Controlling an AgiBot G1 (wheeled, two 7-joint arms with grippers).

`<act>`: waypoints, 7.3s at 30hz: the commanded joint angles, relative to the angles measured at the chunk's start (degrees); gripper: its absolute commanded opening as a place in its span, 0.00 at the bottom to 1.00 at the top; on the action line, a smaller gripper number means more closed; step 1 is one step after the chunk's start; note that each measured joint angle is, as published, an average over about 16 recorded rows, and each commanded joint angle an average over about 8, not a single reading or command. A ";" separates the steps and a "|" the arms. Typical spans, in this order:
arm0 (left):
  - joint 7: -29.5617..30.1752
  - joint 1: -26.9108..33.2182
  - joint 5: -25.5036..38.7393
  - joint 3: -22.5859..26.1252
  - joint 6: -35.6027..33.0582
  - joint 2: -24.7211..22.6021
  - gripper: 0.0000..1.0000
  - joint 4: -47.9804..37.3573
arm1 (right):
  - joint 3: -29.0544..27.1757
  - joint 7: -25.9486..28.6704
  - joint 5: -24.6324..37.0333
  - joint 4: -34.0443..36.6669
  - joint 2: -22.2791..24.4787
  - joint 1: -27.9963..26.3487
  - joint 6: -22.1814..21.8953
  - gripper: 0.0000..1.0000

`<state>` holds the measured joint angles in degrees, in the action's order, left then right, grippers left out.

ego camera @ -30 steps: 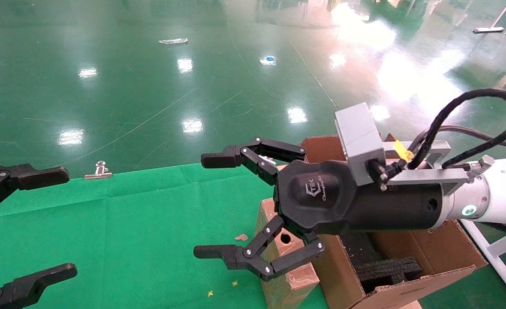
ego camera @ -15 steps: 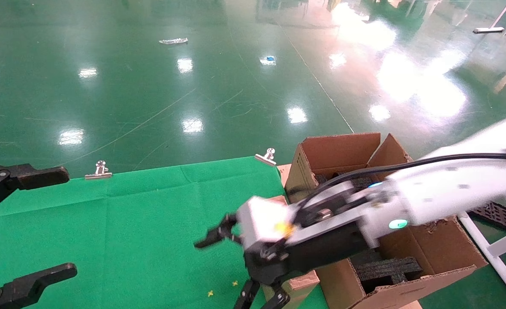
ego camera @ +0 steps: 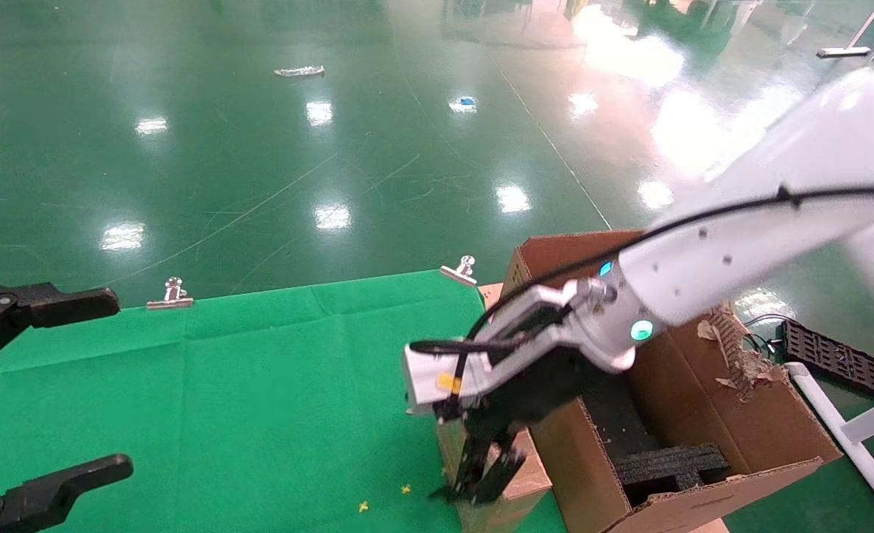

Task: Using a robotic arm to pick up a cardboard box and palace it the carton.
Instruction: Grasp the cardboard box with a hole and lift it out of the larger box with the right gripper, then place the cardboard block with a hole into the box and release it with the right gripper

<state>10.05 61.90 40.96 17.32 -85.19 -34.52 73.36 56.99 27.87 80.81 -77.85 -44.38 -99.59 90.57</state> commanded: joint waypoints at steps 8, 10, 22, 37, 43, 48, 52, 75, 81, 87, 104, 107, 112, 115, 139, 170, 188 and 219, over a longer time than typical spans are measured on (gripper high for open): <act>-0.01 0.01 -0.02 0.02 0.01 0.01 1.00 0.00 | 12.95 1.54 0.12 0.07 -0.03 -15.38 0.21 1.00; -0.01 0.01 -0.02 0.03 0.01 0.01 1.00 0.00 | 15.91 1.63 -0.48 0.10 -0.11 -17.30 0.12 1.00; -0.03 0.01 -0.04 0.06 0.03 0.02 1.00 0.00 | 31.39 4.90 -1.48 0.18 -4.18 -23.37 -0.77 1.00; -0.05 0.02 -0.07 0.10 0.04 0.04 1.00 0.00 | 37.08 31.04 -2.35 1.40 -3.70 -28.71 -4.86 1.00; -0.06 0.03 -0.08 0.12 0.05 0.05 1.00 0.00 | 37.81 45.94 -5.93 4.10 -4.56 -27.72 -4.36 1.00; -0.06 0.03 -0.09 0.13 0.06 0.05 1.00 0.00 | 38.44 50.78 -7.75 6.77 -5.16 -25.88 -4.59 1.00; -0.07 0.03 -0.10 0.14 0.06 0.06 1.00 0.00 | 39.16 52.60 -8.05 8.48 -5.83 -24.19 -4.98 1.00; -0.10 0.05 -0.14 0.20 0.09 0.08 0.00 0.00 | 41.35 55.42 -4.61 7.21 -6.88 -21.60 -6.87 0.00; -0.11 0.05 -0.15 0.22 0.09 0.09 0.00 0.00 | 41.61 56.27 -3.85 5.94 -6.30 -21.56 -7.35 0.00; -0.12 0.05 -0.16 0.23 0.10 0.09 0.00 0.00 | 41.73 56.76 -3.52 5.15 -5.75 -21.40 -7.78 0.00; -0.14 0.06 -0.19 0.27 0.12 0.11 0.00 0.00 | 33.30 42.89 -8.20 2.04 5.51 -25.64 -17.76 0.00; -0.14 0.06 -0.19 0.28 0.12 0.11 0.00 0.00 | 29.92 36.88 -10.28 3.54 9.92 -27.50 -20.82 0.00; -0.15 0.07 -0.20 0.29 0.13 0.12 0.00 0.00 | 27.05 31.06 -9.84 8.63 15.03 -30.31 -23.36 0.00; -0.15 0.07 -0.21 0.30 0.13 0.12 0.00 0.00 | 26.86 29.93 -7.47 12.29 16.94 -32.10 -22.81 0.00; -0.18 0.08 -0.24 0.36 0.15 0.15 1.00 0.00 | 34.18 33.84 2.90 41.45 15.44 -28.41 -11.37 0.00; -0.22 0.10 -0.30 0.43 0.18 0.18 1.00 0.00 | 34.58 27.08 -2.42 61.47 4.32 -4.98 -24.29 0.00; -0.24 0.11 -0.32 0.47 0.20 0.19 1.00 0.00 | 31.59 19.10 -7.89 66.79 3.00 2.85 -29.10 1.00; -0.27 0.12 -0.37 0.54 0.23 0.22 1.00 0.00 | 32.01 15.75 -6.66 70.11 1.82 -2.27 -26.96 1.00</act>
<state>9.78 62.02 40.59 17.87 -84.96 -34.30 73.36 88.90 43.43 74.08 -7.92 -42.34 -102.57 63.77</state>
